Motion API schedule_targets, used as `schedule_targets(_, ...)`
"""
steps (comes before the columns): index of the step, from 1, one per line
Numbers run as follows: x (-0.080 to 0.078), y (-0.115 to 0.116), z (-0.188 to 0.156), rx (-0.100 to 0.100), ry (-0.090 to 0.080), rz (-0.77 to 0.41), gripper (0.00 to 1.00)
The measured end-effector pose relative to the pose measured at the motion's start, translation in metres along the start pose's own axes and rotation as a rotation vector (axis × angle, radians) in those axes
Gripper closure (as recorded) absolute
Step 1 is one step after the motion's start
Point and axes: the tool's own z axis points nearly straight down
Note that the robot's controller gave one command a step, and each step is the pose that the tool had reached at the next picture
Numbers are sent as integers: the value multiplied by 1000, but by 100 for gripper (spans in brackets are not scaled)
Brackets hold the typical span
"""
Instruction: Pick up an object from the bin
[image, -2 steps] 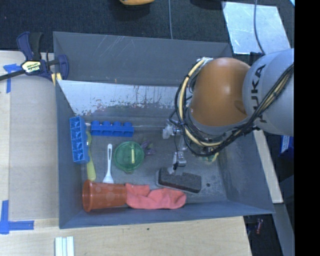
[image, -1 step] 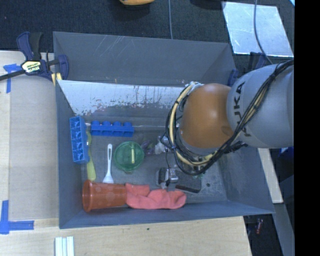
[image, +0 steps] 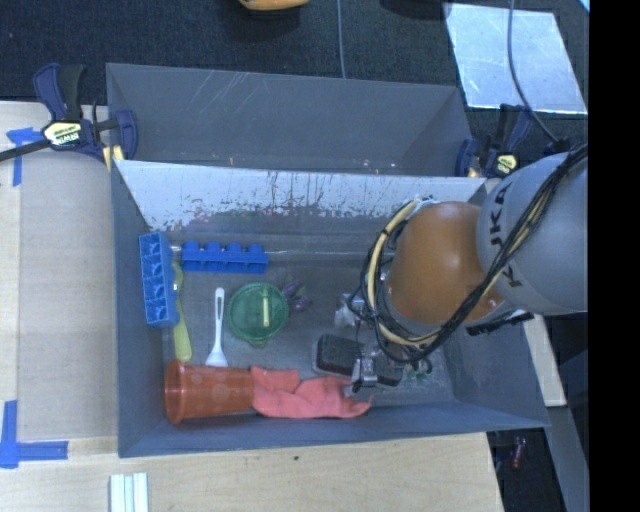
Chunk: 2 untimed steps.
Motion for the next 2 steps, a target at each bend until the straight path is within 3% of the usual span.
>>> schedule_targets(1,16,21,16,-3,10,-268,100)
schedule_targets(2,16,21,16,-3,10,-267,100)
